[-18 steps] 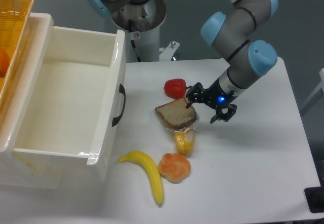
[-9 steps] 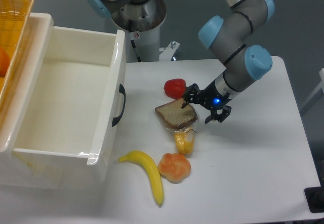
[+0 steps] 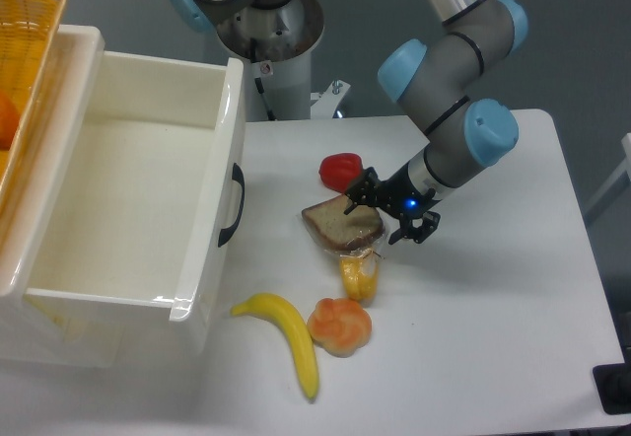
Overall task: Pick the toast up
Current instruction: 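Lower the gripper onto the toast edge and close on it, then lift the gripped toast slice up off the table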
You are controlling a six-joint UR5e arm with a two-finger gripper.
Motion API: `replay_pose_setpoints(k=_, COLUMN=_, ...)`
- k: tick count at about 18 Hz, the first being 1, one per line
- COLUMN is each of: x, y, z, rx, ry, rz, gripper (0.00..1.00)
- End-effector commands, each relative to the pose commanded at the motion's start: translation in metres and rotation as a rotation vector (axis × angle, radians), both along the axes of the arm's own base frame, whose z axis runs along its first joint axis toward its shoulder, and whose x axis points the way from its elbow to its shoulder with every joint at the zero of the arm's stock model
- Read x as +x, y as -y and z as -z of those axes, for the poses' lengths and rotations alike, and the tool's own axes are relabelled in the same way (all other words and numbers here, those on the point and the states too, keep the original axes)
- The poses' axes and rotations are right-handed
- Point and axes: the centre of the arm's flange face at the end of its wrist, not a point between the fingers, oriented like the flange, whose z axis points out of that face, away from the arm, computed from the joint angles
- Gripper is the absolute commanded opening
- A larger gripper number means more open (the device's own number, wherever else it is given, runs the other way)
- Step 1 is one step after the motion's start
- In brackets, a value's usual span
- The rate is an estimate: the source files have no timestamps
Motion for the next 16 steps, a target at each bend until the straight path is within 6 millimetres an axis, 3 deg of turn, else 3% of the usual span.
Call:
replay_pose_setpoints(k=8, x=-0.003, y=0.002, z=0.002, rx=-0.02, ry=-0.014, rz=0.018, gripper=0.55)
replay_pose_setpoints(k=13, x=-0.006, y=0.0, z=0.0, rx=-0.016, ry=-0.02, rz=0.021, gripper=0.06)
replay_pose_setpoints(k=14, x=-0.007, y=0.0, z=-0.002, rx=-0.016, ry=-0.022, rz=0.019, gripper=0.0)
replay_pose_setpoints(k=16, x=-0.011, y=-0.002, z=-0.005, rx=-0.014, ry=-0.032, rz=0.019, gripper=0.0)
